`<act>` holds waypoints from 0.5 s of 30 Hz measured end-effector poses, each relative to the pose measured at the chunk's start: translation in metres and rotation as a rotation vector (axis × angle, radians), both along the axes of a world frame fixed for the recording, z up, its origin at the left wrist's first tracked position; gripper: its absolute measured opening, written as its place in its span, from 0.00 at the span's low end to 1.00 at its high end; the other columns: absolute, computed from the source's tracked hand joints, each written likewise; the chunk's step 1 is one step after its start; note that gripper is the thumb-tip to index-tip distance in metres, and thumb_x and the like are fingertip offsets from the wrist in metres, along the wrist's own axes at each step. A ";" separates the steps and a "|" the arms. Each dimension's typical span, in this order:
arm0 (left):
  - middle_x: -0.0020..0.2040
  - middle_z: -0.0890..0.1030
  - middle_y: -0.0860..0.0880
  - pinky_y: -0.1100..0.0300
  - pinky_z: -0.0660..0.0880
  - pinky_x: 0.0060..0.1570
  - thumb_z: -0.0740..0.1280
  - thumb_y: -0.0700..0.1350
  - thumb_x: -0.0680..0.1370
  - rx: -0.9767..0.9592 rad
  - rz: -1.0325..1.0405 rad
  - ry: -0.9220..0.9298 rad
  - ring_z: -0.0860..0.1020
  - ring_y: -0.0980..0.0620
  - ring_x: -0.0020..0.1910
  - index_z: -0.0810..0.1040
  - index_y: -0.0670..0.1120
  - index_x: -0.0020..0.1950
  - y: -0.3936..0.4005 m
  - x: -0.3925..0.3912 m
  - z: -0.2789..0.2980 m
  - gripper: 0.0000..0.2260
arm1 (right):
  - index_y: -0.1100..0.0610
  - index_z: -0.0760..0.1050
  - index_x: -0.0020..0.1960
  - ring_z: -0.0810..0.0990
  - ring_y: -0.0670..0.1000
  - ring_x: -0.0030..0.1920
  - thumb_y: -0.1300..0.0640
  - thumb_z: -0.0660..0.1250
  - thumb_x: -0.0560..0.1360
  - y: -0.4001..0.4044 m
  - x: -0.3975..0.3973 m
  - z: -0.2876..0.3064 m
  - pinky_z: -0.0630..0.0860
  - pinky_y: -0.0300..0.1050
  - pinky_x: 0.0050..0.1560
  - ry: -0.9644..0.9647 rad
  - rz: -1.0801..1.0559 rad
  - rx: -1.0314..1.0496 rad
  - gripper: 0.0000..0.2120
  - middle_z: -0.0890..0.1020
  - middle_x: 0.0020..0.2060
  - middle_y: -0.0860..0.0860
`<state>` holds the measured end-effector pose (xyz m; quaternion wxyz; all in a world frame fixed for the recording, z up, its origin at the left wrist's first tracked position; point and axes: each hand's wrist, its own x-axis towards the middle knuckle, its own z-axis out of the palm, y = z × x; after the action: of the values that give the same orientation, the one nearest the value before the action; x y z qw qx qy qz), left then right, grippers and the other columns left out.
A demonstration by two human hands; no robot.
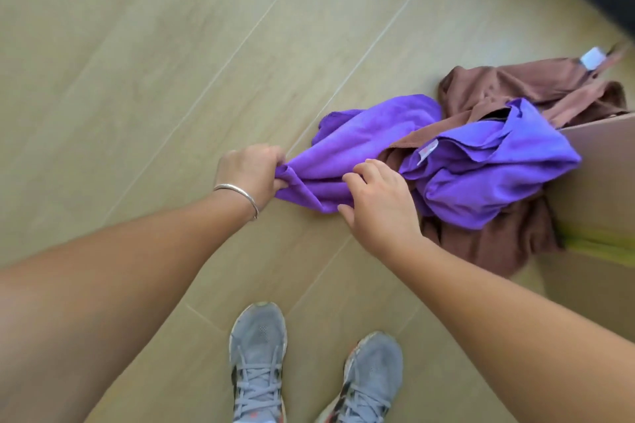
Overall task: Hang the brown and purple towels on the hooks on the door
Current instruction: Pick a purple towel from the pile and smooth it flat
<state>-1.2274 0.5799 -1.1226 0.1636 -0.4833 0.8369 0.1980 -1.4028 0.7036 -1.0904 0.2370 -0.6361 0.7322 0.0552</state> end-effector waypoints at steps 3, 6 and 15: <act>0.45 0.77 0.50 0.57 0.63 0.34 0.69 0.55 0.73 -0.029 0.021 0.107 0.78 0.43 0.44 0.74 0.52 0.46 -0.007 0.018 0.068 0.09 | 0.58 0.76 0.57 0.70 0.57 0.65 0.50 0.69 0.72 -0.011 0.010 0.057 0.67 0.51 0.61 0.001 -0.021 0.002 0.17 0.76 0.56 0.55; 0.44 0.75 0.49 0.57 0.63 0.33 0.68 0.53 0.75 -0.102 0.081 0.144 0.77 0.43 0.42 0.74 0.52 0.45 -0.034 0.041 0.140 0.06 | 0.58 0.76 0.56 0.70 0.57 0.63 0.49 0.68 0.73 -0.037 0.025 0.115 0.68 0.50 0.60 0.005 -0.007 -0.014 0.16 0.76 0.56 0.54; 0.35 0.75 0.46 0.61 0.60 0.29 0.77 0.37 0.63 -0.348 0.062 0.166 0.72 0.46 0.29 0.78 0.47 0.37 -0.101 0.144 0.323 0.10 | 0.54 0.73 0.64 0.68 0.55 0.65 0.46 0.64 0.76 -0.138 0.091 0.263 0.64 0.48 0.64 -0.005 0.119 -0.144 0.20 0.73 0.62 0.52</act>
<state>-1.0832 0.4787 -0.8000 0.0019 -0.5120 0.8538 0.0945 -1.3120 0.5659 -0.8273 0.1887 -0.6940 0.6946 0.0150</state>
